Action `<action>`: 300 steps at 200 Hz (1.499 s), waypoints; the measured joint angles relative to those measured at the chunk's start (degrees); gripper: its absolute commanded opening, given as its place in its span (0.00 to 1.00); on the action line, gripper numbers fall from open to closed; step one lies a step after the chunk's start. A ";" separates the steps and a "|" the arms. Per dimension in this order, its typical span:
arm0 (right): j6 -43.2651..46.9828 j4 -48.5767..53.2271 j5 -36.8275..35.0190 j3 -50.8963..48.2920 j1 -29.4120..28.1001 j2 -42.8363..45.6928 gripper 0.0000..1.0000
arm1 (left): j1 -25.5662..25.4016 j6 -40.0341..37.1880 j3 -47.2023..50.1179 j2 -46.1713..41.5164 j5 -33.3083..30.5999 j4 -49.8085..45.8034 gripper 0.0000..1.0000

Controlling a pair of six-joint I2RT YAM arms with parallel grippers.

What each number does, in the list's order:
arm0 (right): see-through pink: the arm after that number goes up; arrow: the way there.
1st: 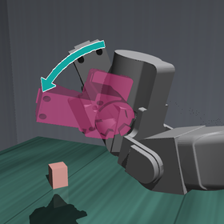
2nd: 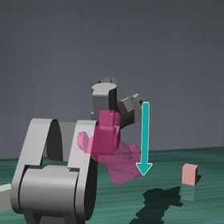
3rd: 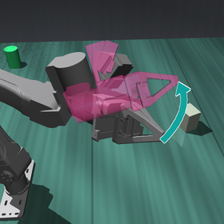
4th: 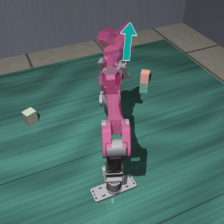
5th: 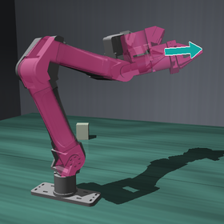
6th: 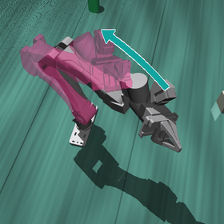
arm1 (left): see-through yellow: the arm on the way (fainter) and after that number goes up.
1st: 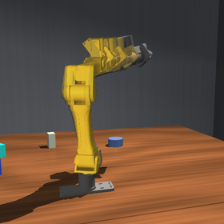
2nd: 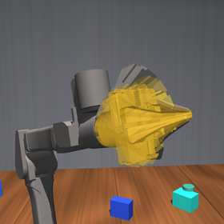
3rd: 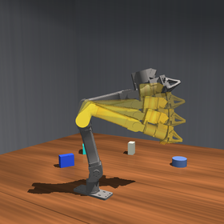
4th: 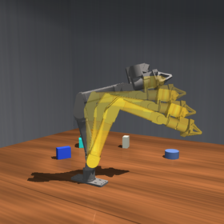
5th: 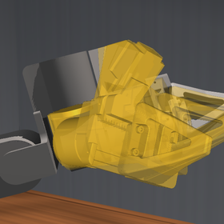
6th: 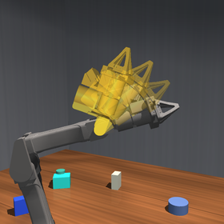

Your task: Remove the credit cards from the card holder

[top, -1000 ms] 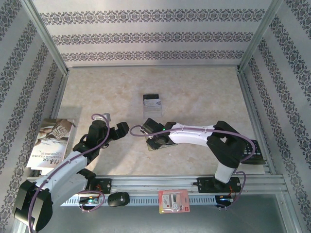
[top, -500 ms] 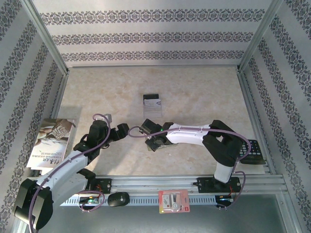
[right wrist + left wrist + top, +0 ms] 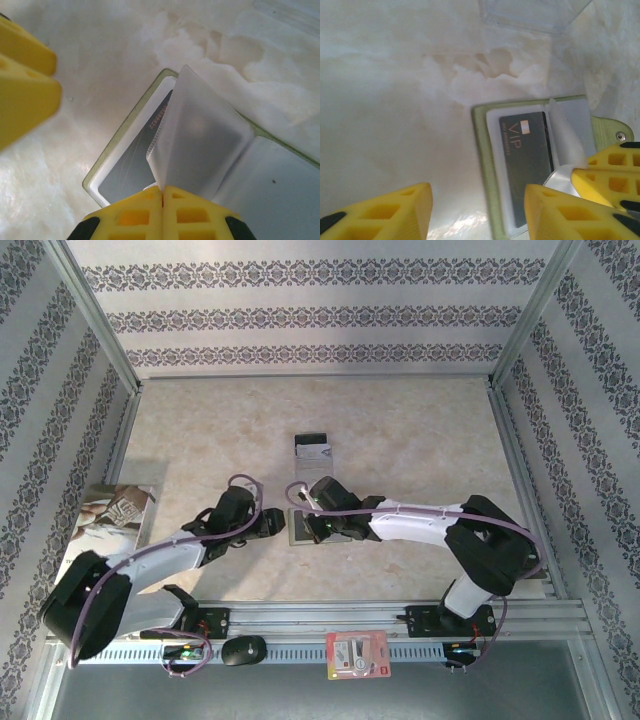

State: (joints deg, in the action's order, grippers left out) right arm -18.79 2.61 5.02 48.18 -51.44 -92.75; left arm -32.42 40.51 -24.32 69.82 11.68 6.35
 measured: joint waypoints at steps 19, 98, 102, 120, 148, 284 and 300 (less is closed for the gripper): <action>-2.56 -2.86 1.07 -1.68 0.50 0.57 0.00 | -2.08 -0.20 -1.64 4.07 -0.61 1.03 0.46; -8.37 -8.55 1.97 -6.40 0.72 1.66 0.00 | -5.07 -1.46 -5.70 13.84 -2.91 1.86 0.38; -8.52 -8.59 1.97 -6.49 0.72 1.77 0.00 | -5.09 -1.49 -5.81 14.21 -2.97 1.88 0.38; -9.01 -8.68 1.97 -6.64 1.07 2.01 0.00 | -5.11 -1.49 -6.27 14.60 -2.97 1.64 0.35; -9.81 -8.41 1.97 -7.02 1.38 2.51 0.00 | -5.09 -1.97 -7.34 15.52 -3.41 0.07 0.32; -16.31 3.34 -7.45 -12.11 4.35 16.41 0.33 | -4.98 -4.11 -9.42 17.14 -2.89 -2.73 0.33; -14.97 2.49 -4.79 -11.15 4.42 18.10 0.32 | -4.98 -4.13 -9.46 17.14 -2.73 -2.82 0.34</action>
State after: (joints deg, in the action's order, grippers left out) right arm -33.76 5.10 0.23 37.04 -47.03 -74.65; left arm -37.41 36.38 -33.78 86.96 8.95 3.53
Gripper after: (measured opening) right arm 0.328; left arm 0.333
